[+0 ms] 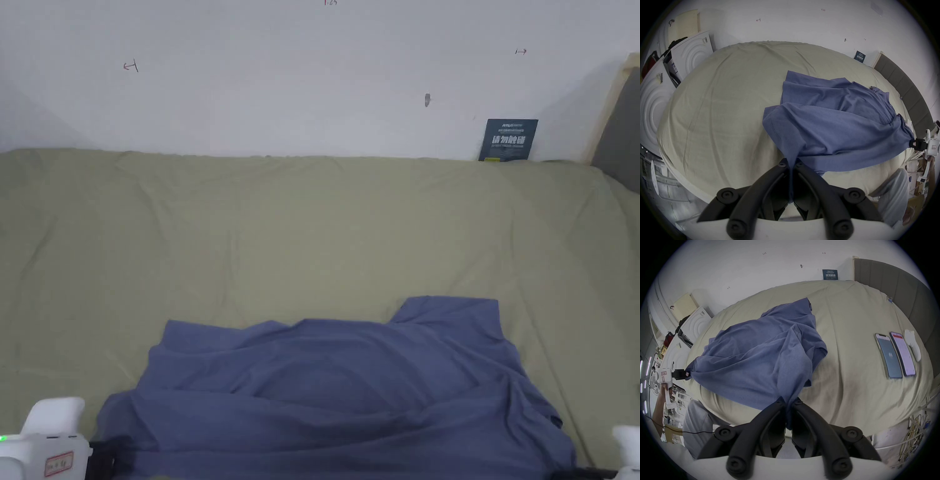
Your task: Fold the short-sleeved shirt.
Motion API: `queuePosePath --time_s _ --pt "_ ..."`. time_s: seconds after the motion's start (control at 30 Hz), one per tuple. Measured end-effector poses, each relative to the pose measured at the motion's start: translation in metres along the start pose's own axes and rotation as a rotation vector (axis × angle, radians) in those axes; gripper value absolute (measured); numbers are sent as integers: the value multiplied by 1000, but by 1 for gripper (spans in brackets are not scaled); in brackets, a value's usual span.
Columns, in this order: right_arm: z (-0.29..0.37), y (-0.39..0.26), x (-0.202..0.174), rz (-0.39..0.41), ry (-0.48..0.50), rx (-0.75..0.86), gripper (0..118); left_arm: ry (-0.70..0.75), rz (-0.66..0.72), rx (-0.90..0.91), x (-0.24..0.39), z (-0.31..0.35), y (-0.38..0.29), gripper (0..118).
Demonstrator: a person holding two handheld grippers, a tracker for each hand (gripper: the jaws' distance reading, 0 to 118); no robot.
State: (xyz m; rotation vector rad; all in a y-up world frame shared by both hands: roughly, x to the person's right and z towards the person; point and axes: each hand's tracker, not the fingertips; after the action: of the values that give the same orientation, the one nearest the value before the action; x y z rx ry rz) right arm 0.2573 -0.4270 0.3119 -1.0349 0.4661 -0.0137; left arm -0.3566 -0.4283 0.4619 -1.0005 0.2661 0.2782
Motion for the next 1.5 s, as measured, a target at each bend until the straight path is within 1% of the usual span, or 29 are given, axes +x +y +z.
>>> queuePosePath --time_s 0.2,0.23,0.27,0.33,0.37,0.4,0.43,0.47,0.57,0.63,0.67,0.7,0.73,0.77,0.8,0.83,0.93,0.97,1.0,1.03,1.07,1.1,1.13,1.17,1.3,1.33,1.43,1.47,1.5 --pt "-6 -13 2 -11 -3 -37 7 -1 3 -12 1 2 -13 0" --pt "-7 -13 3 -18 -1 -34 8 1 4 -14 0 1 -12 3" --pt "-8 -13 3 -27 1 -38 17 -5 11 -11 2 2 -13 19" --pt "-10 -10 4 -54 -7 -62 33 -36 51 -17 -2 -1 -11 40" --pt "-9 -8 4 -67 -62 -78 45 -20 67 -19 -4 -1 -11 56" --pt "-8 -7 5 -54 -76 -98 85 -36 63 -14 -5 -1 -12 100" --pt "-5 -7 8 -52 -52 -84 113 -52 61 -1 -7 2 -13 118" --pt "4 -6 7 -60 -42 -27 118 -35 40 52 3 11 -10 114" --pt "19 14 4 -73 -24 23 118 -51 23 88 2 27 8 117" --pt "21 30 -3 -58 -40 94 118 -45 5 95 13 27 26 116" --pt "21 39 -6 -42 -35 116 116 -40 -17 108 12 25 39 114" --pt "25 51 -21 -29 -32 123 110 -42 -37 133 15 22 50 108" --pt "24 58 -26 -22 -37 147 88 -41 -43 155 20 18 59 94" --pt "21 65 -30 -8 -41 160 37 -34 -37 170 26 14 69 42" --pt "15 72 -34 7 -71 166 0 -28 -42 176 27 7 78 0" --pt "10 79 -39 28 -112 174 0 -16 -45 180 32 -2 88 0" --pt "-4 96 -39 31 -84 145 0 -29 -19 179 36 -28 118 0" --pt "-11 104 -30 27 -85 146 0 -30 -23 174 37 -37 127 0" --pt "-16 109 -27 29 -91 139 0 -24 -24 172 39 -47 138 6" --pt "-21 113 -25 31 -95 135 0 1 -25 164 40 -56 147 37" --pt "-25 117 -23 31 -100 132 0 36 -42 153 40 -66 154 103" --pt "-30 121 -18 25 -103 126 0 37 -40 110 39 -81 165 118" --pt "-34 124 -14 21 -103 123 0 46 -42 40 37 -98 173 115" --pt "-37 126 -11 17 -103 116 0 4 -44 57 39 -100 175 114" --pt "-51 133 -4 13 -121 93 0 76 -50 -17 31 -157 162 114" --pt "-54 133 -1 9 -123 91 0 67 -48 -33 31 -153 182 114" --pt "-61 136 3 0 -132 76 0 88 -65 -74 34 -167 186 109" --pt "-62 137 4 -3 -132 72 0 90 -72 -67 37 -165 189 97" --pt "-69 138 14 -7 -135 71 0 83 -80 -56 39 -160 186 80"
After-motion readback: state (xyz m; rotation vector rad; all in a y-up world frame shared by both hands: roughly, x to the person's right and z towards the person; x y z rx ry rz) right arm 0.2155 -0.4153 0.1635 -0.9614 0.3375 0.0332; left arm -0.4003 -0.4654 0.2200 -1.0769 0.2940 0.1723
